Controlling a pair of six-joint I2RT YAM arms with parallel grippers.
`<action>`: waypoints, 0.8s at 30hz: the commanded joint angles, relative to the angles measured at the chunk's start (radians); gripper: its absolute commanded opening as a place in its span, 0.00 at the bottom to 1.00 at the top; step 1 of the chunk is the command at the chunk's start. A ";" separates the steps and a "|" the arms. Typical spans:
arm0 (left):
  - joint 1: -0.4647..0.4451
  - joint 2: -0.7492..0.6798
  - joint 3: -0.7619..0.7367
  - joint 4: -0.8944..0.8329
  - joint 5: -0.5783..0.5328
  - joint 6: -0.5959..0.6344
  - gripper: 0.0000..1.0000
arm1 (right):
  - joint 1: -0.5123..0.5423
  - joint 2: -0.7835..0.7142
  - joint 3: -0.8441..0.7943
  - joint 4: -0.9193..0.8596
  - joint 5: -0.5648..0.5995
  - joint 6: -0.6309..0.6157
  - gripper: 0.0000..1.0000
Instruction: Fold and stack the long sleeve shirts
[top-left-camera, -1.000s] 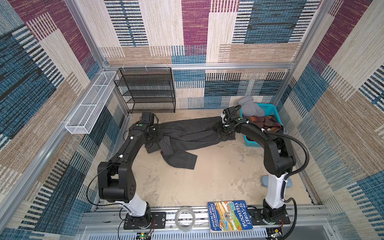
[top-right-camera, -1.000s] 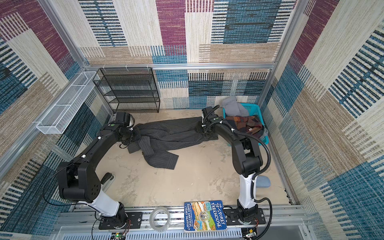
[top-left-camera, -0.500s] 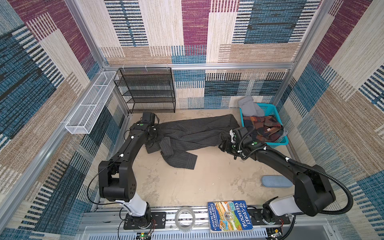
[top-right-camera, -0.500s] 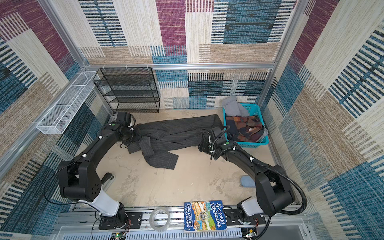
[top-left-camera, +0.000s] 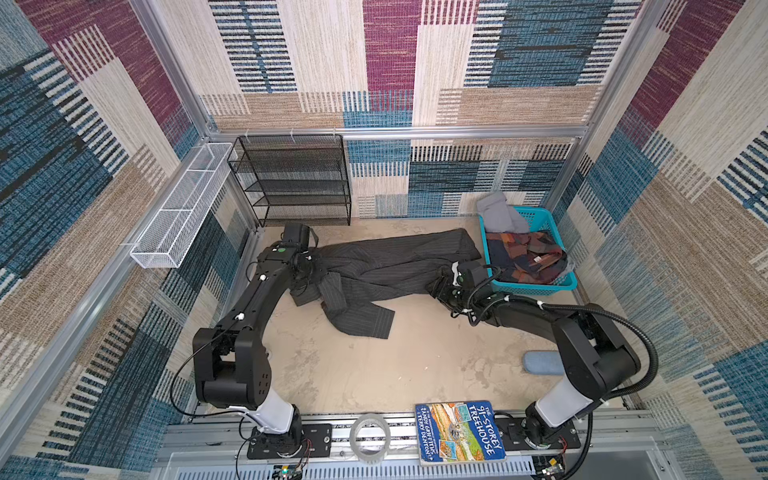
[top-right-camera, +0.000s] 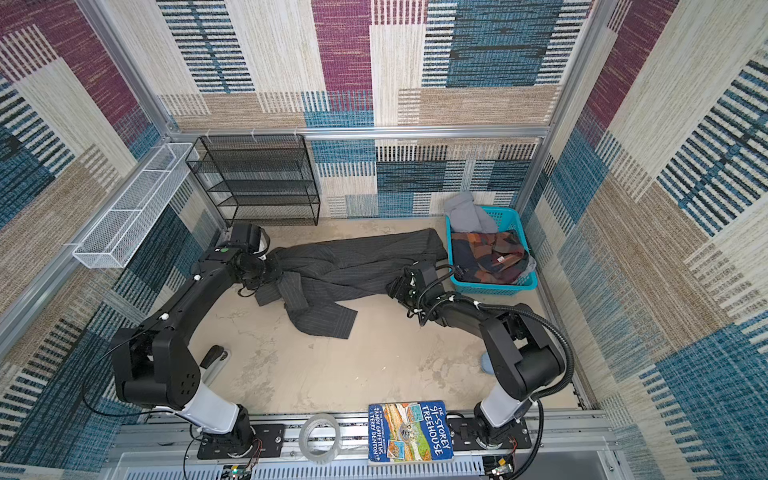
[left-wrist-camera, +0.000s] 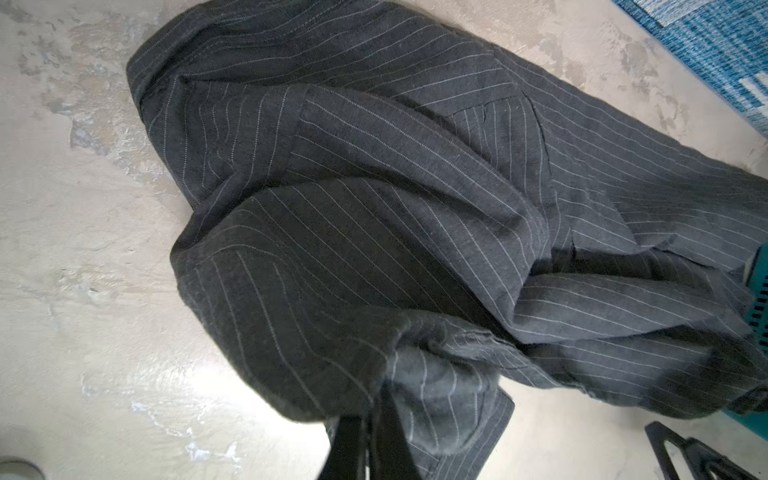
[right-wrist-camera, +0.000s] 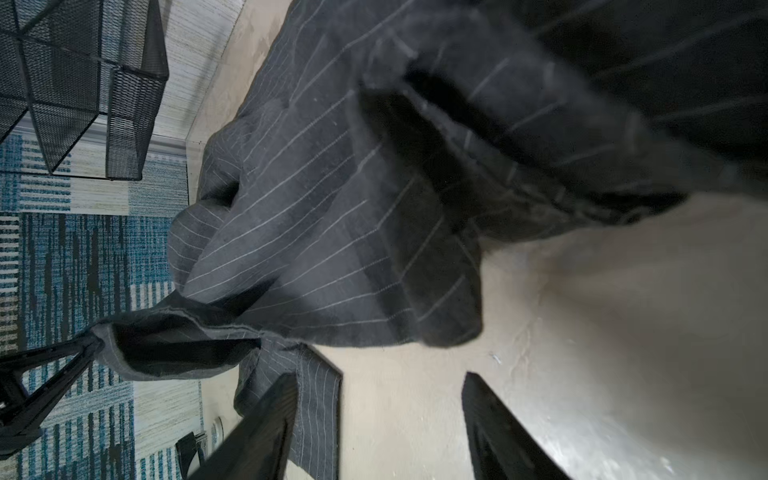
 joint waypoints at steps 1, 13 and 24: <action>-0.001 -0.007 0.005 -0.024 -0.028 0.023 0.00 | 0.002 0.026 0.013 0.110 -0.023 0.039 0.66; 0.000 -0.009 0.012 -0.033 -0.045 0.032 0.00 | -0.007 0.081 0.082 0.133 0.038 -0.005 0.64; 0.000 -0.019 0.010 -0.033 -0.051 0.034 0.00 | -0.022 0.067 0.076 0.088 0.134 -0.028 0.63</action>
